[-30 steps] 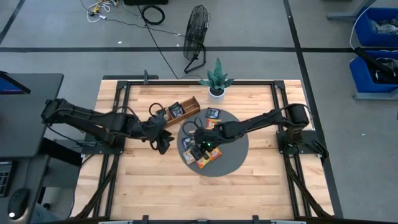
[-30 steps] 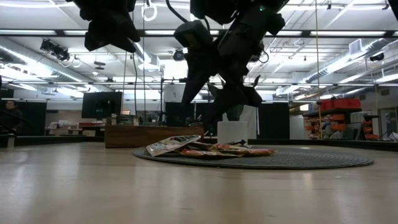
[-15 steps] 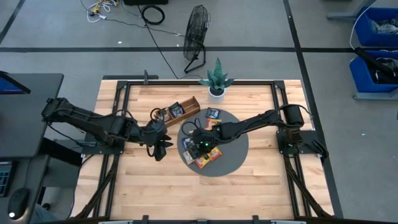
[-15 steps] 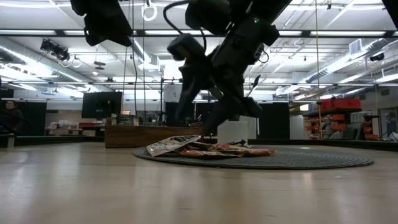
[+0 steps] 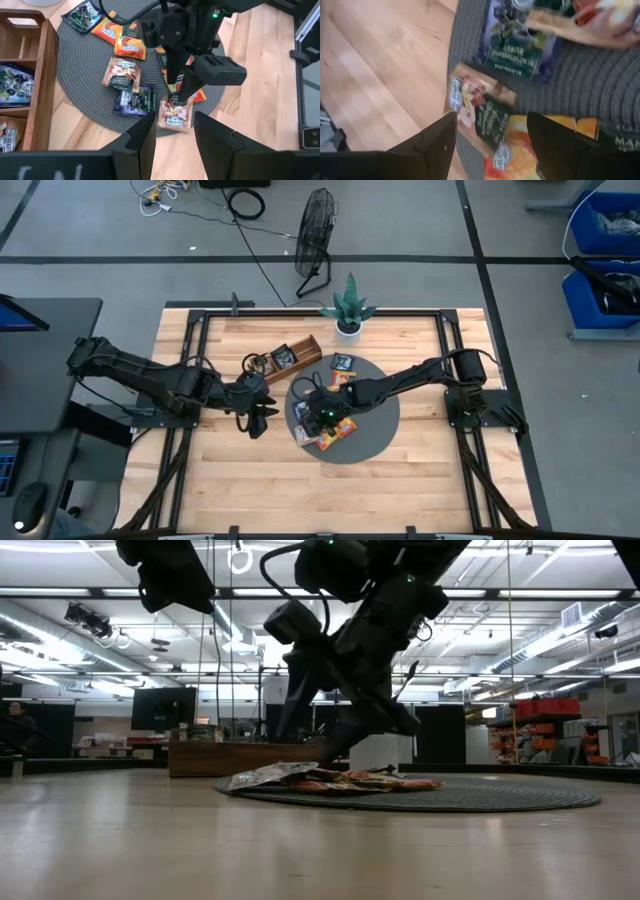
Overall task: Pick & Place Tea
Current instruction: Put the brown tea bag into the left section of the wooden organizer
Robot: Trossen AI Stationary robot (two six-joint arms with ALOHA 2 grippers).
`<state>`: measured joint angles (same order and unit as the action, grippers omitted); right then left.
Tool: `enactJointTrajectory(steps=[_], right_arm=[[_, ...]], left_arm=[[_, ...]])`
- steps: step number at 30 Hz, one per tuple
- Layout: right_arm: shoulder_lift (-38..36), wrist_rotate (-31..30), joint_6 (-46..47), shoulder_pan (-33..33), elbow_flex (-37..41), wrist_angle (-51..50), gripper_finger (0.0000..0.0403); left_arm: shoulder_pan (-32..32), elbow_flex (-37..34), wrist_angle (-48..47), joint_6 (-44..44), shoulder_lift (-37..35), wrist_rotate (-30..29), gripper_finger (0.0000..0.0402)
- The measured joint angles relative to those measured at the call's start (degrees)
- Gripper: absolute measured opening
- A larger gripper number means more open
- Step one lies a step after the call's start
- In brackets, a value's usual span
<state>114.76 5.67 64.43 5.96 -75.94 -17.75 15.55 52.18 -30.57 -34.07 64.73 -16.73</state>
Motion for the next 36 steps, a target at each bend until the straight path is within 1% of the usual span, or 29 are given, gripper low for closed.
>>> enactJointTrajectory(steps=[3, 7, 14, 17, 21, 27, 30, 32, 36], right_arm=[[-0.02, 0.88, 1.35, 0.37, 0.02, -1.98, 0.0247], [-0.07, 2.89, 4.9, 1.73, 0.04, -1.5, 0.0247], [-0.07, 0.57, 8.26, 3.67, 0.04, -1.26, 0.0247], [-0.07, -0.85, 8.84, 3.64, 0.04, 0.3, 0.0247], [0.43, -1.16, 9.04, 3.61, -0.04, 2.08, 0.0247], [0.46, -1.34, 12.18, 3.5, 3.62, 5.02, 0.0247], [0.46, -0.87, 13.91, 3.5, 5.0, 10.68, 0.0247], [0.47, -1.2, 14.98, 3.51, 5.72, 12.7, 0.0247], [0.48, -1.77, 15.29, 3.52, 5.75, 13.13, 0.0239]], left_arm=[[0.0, -0.02, -0.03, -0.12, 0.0, -0.25, 0.0138], [-0.04, -0.01, 0.09, -0.88, 0.0, -1.41, 0.0138], [-0.37, -0.02, 0.23, -1.3, 0.0, -1.72, 0.0138], [-0.37, 0.0, 0.34, -1.3, 0.0, -1.71, 0.0138], [-0.37, -0.02, 0.39, -1.32, 0.0, -1.71, 0.0138], [-0.37, -0.01, 0.41, -1.34, 0.0, -1.7, 0.0138], [-0.37, 0.0, 0.39, -1.34, 0.0, -1.7, 0.0138], [-0.37, -0.02, 0.37, -1.34, 0.0, -1.7, 0.0138], [-0.37, -0.01, 0.37, -1.34, 0.0, -1.7, 0.0138]])
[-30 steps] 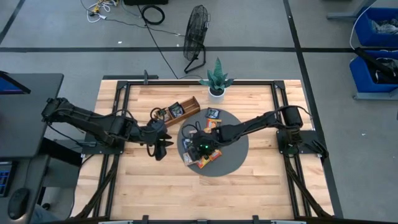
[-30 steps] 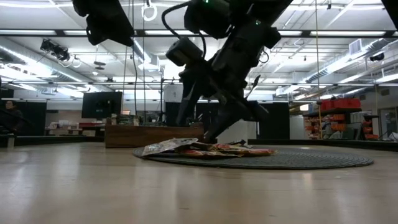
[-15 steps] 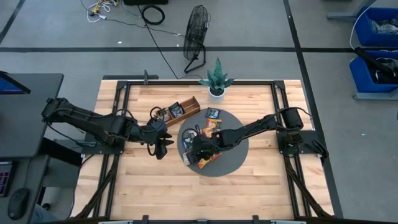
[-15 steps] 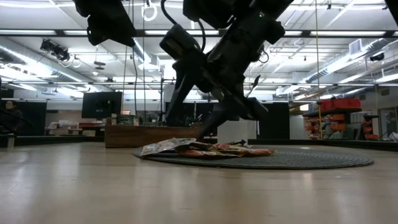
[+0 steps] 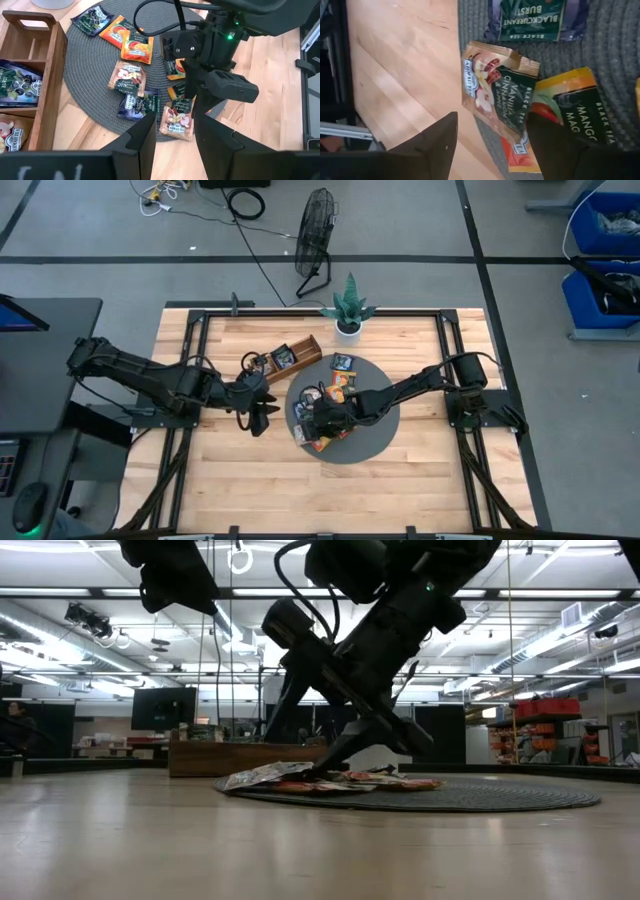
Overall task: Pick & Place Tea
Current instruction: Put the brown tea bag into the left section of the wooden organizer
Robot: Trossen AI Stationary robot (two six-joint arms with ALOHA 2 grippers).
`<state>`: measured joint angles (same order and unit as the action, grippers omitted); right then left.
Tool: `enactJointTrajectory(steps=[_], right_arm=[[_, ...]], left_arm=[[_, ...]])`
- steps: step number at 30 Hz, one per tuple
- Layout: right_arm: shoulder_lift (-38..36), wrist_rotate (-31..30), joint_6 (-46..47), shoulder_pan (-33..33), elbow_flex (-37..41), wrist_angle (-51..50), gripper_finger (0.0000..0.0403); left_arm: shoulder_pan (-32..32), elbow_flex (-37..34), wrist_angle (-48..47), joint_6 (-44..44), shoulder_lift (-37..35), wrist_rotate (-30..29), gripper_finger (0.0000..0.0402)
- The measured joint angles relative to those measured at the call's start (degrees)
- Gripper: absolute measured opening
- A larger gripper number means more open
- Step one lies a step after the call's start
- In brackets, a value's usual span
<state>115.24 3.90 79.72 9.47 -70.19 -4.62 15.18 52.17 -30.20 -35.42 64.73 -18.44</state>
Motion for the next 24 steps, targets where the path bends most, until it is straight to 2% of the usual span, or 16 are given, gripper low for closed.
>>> enactJointTrajectory(steps=[4, 8, 12, 18, 24], right_arm=[[0.0, -0.41, -0.58, 0.0, 0.0, -0.77, 0.0217], [0.0, -0.44, -0.72, -0.02, 0.0, -2.91, 0.0177], [0.0, -0.44, -2.21, -0.02, 0.0, -3.72, 0.0122], [0.0, -0.79, -2.85, -0.24, 0.0, -3.66, 0.0019], [-0.53, -0.96, -4.96, -0.48, 0.0, -3.45, 0.0004]], left_arm=[[0.0, 0.01, 0.02, 0.02, 0.0, 0.0, 0.0138], [0.0, 0.0, 0.02, 0.02, 0.0, -0.01, 0.0138], [0.0, -0.01, 0.02, 0.02, 0.0, 0.0, 0.0138], [0.0, 0.0, 0.0, 0.09, 0.0, -0.01, 0.0138], [0.0, -0.01, 0.0, 0.13, 0.0, -0.02, 0.0138]])
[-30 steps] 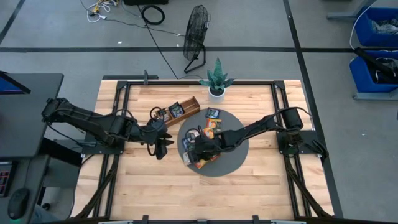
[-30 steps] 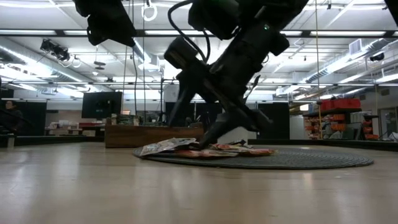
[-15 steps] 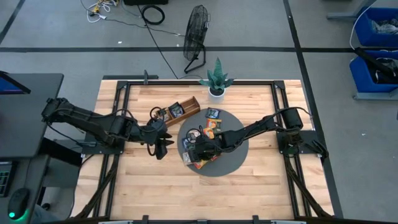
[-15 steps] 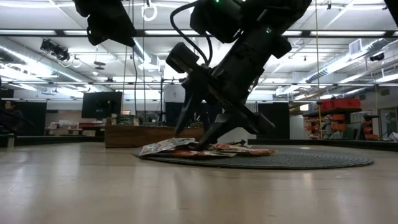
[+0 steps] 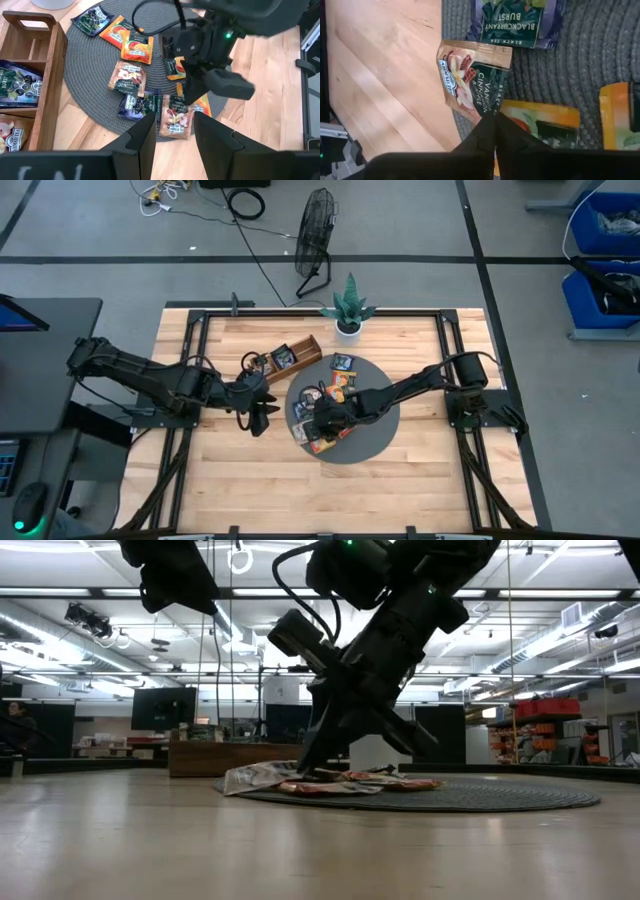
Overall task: Pick & Place Tea
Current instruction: Put the brown tea bag into the left section of the wooden organizer
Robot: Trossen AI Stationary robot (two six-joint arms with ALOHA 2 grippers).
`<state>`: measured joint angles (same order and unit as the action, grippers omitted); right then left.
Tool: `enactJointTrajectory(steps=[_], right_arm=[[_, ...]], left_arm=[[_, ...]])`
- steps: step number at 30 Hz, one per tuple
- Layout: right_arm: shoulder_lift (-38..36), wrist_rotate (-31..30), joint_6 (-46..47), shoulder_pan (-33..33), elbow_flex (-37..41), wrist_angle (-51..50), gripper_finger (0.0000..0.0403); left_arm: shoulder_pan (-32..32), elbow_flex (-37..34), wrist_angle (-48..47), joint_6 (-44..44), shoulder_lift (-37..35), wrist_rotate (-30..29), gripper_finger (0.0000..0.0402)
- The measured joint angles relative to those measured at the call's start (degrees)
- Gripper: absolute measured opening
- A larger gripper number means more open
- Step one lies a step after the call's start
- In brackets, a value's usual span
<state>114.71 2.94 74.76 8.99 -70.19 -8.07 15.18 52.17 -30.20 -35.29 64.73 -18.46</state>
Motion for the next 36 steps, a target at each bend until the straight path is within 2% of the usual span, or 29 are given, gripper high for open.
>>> enactJointTrajectory(steps=[7, 17, 24, 29, 36], right_arm=[[-5.47, -1.26, -6.7, 0.0, 0.0, -0.55, 0.0002], [-15.55, -1.06, -23.84, -0.02, -0.03, -6.24, 0.0001], [-18.38, 2.78, -33.14, -0.02, -4.51, -12.74, 0.0], [-18.36, 3.82, -39.37, -0.02, -8.64, -16.86, 0.0], [-18.34, 3.91, -45.12, -0.2, -12.79, -23.05, 0.0]], left_arm=[[0.0, 0.0, 0.02, 0.02, 0.0, 0.0, 0.0138], [-0.56, 0.02, 3.74, 0.47, 0.02, 0.89, 0.0138], [-6.12, 0.0, 13.42, 6.9, 0.02, 12.52, 0.0138], [-11.09, 0.02, 16.86, 7.9, 0.52, 19.87, 0.0141], [-16.45, -0.08, 22.89, 7.13, 3.32, 35.98, 0.0193]])
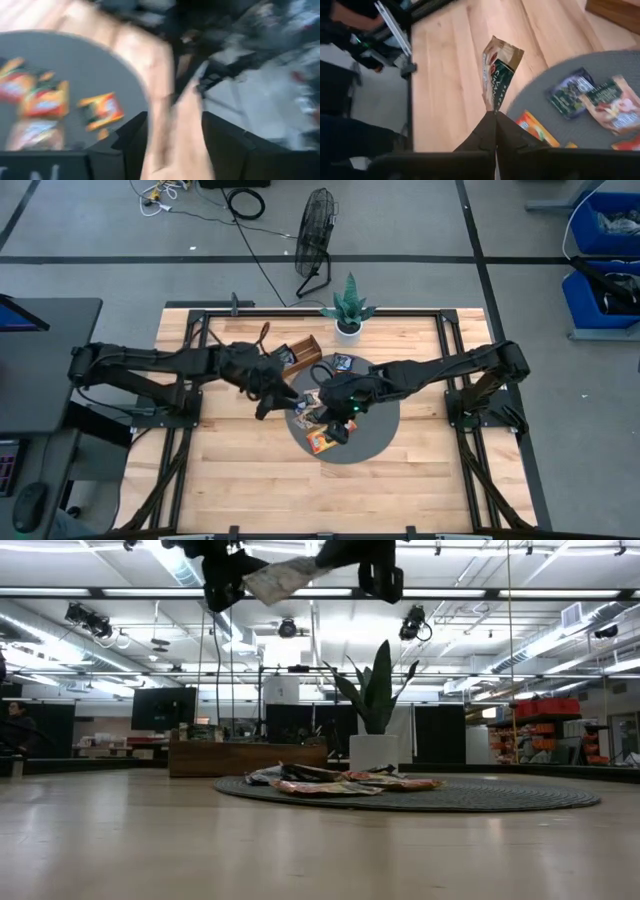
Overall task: Pick & Place Tea
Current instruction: Put the brown tea bag into the left section of the wooden organizer
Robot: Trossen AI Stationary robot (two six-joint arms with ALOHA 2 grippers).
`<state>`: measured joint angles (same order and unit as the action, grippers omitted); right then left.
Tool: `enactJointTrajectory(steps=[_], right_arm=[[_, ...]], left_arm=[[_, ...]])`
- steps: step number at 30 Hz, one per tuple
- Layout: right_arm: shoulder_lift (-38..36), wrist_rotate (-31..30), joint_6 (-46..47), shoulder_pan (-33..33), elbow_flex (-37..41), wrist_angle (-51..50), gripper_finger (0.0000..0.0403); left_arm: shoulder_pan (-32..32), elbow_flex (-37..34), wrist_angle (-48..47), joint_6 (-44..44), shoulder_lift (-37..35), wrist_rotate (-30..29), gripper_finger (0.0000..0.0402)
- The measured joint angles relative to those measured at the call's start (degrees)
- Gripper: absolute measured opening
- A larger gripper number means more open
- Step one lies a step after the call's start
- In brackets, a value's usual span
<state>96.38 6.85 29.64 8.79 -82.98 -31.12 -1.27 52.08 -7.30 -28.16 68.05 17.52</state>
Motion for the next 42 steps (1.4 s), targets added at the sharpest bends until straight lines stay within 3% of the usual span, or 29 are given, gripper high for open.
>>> enactJointTrajectory(steps=[4, 10, 25, 32, 42], right_arm=[[0.04, -0.07, -1.75, -0.26, -0.86, -1.54, 0.0], [0.04, 0.11, -3.16, -0.26, -0.85, -1.76, 0.0], [0.04, 0.07, -4.05, -0.26, -0.83, -1.21, 0.0], [0.04, -0.87, -3.7, -0.37, -0.83, -1.26, 0.0], [0.04, -0.35, -1.09, -0.61, -0.78, -1.28, 0.0002]], left_arm=[[-0.86, 0.08, 5.91, -2.08, 1.99, 4.93, 0.0234], [-0.88, 0.1, 7.75, -3.8, 5.43, 5.64, 0.0274], [-0.86, 0.1, 13.54, -5.95, 11.83, 6.71, 0.0275], [-0.86, 0.1, 13.54, -5.99, 11.85, 6.73, 0.0205], [-0.85, 0.1, 13.59, -2.26, 11.85, 6.33, 0.0016]])
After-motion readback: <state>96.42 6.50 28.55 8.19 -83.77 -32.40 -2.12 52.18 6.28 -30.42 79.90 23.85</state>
